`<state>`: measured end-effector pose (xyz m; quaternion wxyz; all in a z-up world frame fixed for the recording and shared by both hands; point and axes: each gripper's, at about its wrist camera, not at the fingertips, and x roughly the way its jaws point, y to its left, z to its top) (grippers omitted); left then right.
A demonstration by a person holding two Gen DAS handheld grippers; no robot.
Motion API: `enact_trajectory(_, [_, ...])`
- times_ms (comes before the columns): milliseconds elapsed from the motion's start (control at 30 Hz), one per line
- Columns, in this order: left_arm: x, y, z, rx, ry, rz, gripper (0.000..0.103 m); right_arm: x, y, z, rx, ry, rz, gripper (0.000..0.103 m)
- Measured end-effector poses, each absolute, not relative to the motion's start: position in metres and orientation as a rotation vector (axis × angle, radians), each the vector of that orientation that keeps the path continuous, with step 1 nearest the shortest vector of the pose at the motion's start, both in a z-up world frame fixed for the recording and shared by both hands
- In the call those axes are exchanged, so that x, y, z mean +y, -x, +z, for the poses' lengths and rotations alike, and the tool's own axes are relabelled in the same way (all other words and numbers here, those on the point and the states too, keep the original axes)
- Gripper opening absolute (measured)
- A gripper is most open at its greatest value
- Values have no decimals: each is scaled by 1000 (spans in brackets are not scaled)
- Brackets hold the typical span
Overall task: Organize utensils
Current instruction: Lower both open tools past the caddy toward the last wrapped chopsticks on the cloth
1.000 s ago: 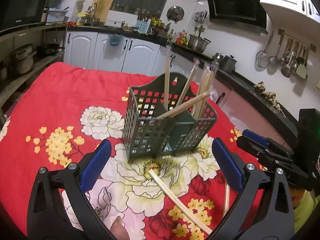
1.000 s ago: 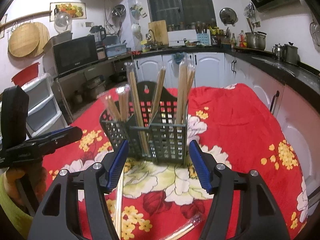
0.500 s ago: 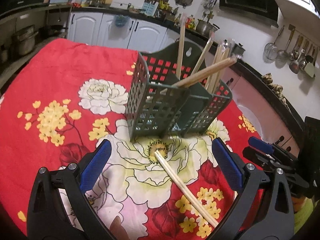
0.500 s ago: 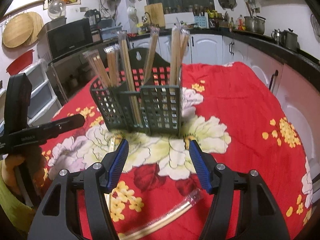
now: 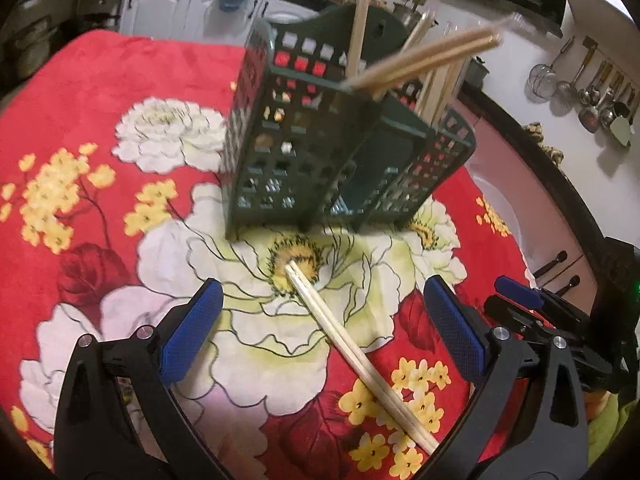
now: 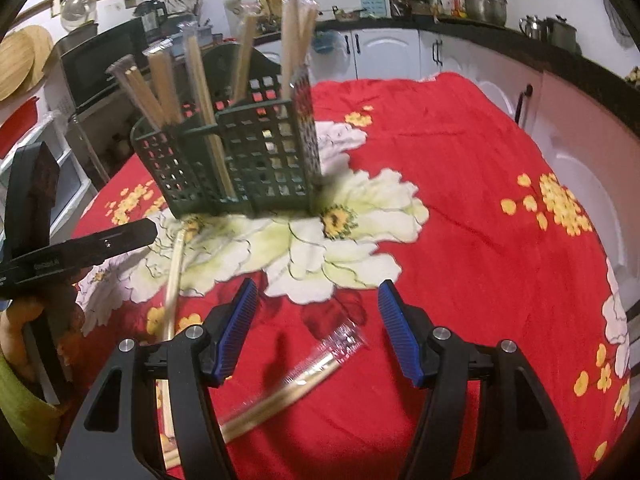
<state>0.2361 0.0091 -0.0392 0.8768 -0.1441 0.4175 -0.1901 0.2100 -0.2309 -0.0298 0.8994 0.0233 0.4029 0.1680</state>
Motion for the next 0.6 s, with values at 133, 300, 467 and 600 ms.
enact_trajectory(133, [5,-243,-48,915,313,-408,79,-235,-209,-35,863,-72,364,61])
enact_trajectory(300, [3,-258,-57,954,343,-399,71,-240,-208,-41,903,-97,368,60])
enact_trajectory(467, [6,-273,-60,965,350,-369,56,-246,-211,-49,947,-134,356,58])
enact_trajectory(600, [9,-276,-63,952,338,-341,35,-246,-218,-59,988,-165,352,49])
